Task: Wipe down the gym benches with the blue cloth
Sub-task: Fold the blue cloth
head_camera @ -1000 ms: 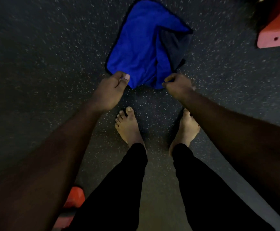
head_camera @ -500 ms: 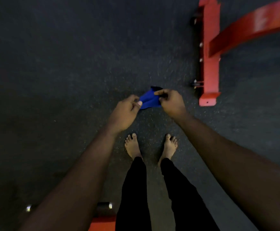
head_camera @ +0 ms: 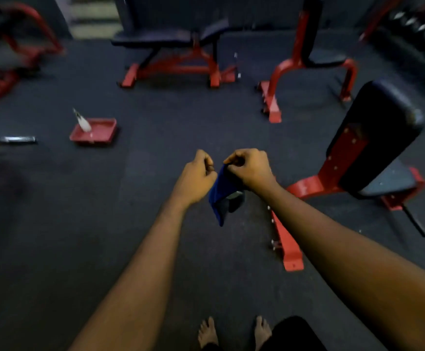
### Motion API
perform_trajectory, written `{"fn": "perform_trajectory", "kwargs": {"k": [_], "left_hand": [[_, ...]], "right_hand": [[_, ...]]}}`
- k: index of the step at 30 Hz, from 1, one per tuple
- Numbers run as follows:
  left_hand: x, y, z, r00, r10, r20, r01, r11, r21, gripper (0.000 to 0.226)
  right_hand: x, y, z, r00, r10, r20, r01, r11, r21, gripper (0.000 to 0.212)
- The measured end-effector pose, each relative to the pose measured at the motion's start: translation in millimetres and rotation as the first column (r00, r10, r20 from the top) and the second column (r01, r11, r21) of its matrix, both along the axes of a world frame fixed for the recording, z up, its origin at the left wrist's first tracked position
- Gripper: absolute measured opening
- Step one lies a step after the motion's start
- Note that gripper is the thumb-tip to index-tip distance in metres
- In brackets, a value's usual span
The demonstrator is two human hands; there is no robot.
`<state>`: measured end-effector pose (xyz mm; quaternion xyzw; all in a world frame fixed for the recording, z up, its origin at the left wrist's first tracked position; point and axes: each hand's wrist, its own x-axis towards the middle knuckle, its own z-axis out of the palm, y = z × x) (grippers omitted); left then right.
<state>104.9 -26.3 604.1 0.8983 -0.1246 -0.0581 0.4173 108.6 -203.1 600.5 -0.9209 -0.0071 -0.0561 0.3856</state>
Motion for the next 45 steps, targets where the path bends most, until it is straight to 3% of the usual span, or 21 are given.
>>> {"fn": "perform_trajectory", "kwargs": {"k": [6, 9, 11, 15, 18, 20, 22, 24, 29, 34, 36, 38, 45], "left_hand": [[9.0, -18.3, 118.4, 0.972, 0.013, 0.235, -0.006, 0.999, -0.032, 0.034], [11.8, -28.3, 160.1, 0.934, 0.083, 0.348, -0.064, 0.996, -0.067, 0.043], [12.9, -35.9, 186.5, 0.921, 0.132, 0.367, -0.098, 0.989, -0.111, 0.048], [10.7, -54.0, 229.5, 0.917, 0.118, 0.38, -0.105, 0.993, -0.056, 0.056], [14.7, -62.2, 253.6, 0.91, 0.11, 0.4, -0.129, 0.992, 0.02, 0.045], [19.7, -63.5, 264.3, 0.914, 0.094, 0.395, -0.118, 0.992, 0.036, 0.031], [23.4, -68.0, 276.4, 0.928, 0.115, 0.355, -0.101, 0.993, -0.058, 0.019], [27.0, -73.5, 289.1, 0.928, 0.113, 0.354, -0.091, 0.993, -0.08, 0.022], [37.8, -76.9, 300.8, 0.937, 0.023, 0.349, -0.067, 0.991, 0.113, 0.024], [41.1, -84.3, 303.3, 0.947, 0.051, 0.316, -0.079, 0.994, 0.077, 0.026], [45.3, -82.7, 301.5, 0.939, 0.042, 0.342, -0.103, 0.981, 0.162, 0.025], [49.3, -77.2, 300.6, 0.914, 0.059, 0.401, -0.158, 0.963, 0.218, 0.011], [64.4, -53.5, 309.8, 0.785, 0.181, 0.592, -0.281, 0.956, 0.08, 0.022]], "right_hand": [[23.5, -14.0, 130.2, 0.956, 0.045, 0.29, -0.018, 0.995, -0.094, 0.006], [33.1, -27.2, 179.3, 0.932, 0.127, 0.338, -0.087, 0.988, -0.131, 0.005], [38.0, -38.1, 211.4, 0.914, 0.159, 0.374, -0.106, 0.982, -0.159, 0.008], [44.2, -57.5, 257.0, 0.894, 0.181, 0.409, -0.128, 0.98, -0.155, 0.008], [43.4, -68.5, 280.4, 0.876, 0.215, 0.431, -0.164, 0.975, -0.152, 0.008], [43.6, -72.4, 289.5, 0.865, 0.227, 0.448, -0.179, 0.973, -0.147, 0.014], [45.6, -76.3, 296.8, 0.854, 0.238, 0.463, -0.194, 0.971, -0.141, 0.02], [49.1, -79.1, 302.3, 0.848, 0.246, 0.47, -0.206, 0.969, -0.136, 0.02], [53.7, -83.1, 306.4, 0.832, 0.249, 0.496, -0.221, 0.968, -0.116, 0.016], [60.3, -81.7, 308.2, 0.839, 0.222, 0.497, -0.195, 0.975, -0.106, 0.015], [61.4, -82.2, 308.9, 0.844, 0.22, 0.49, -0.2, 0.975, -0.093, 0.014], [62.7, -83.3, 308.7, 0.845, 0.22, 0.486, -0.201, 0.975, -0.092, 0.017], [70.3, -84.7, 295.7, 0.91, 0.209, 0.358, -0.209, 0.977, -0.04, 0.01]]}}
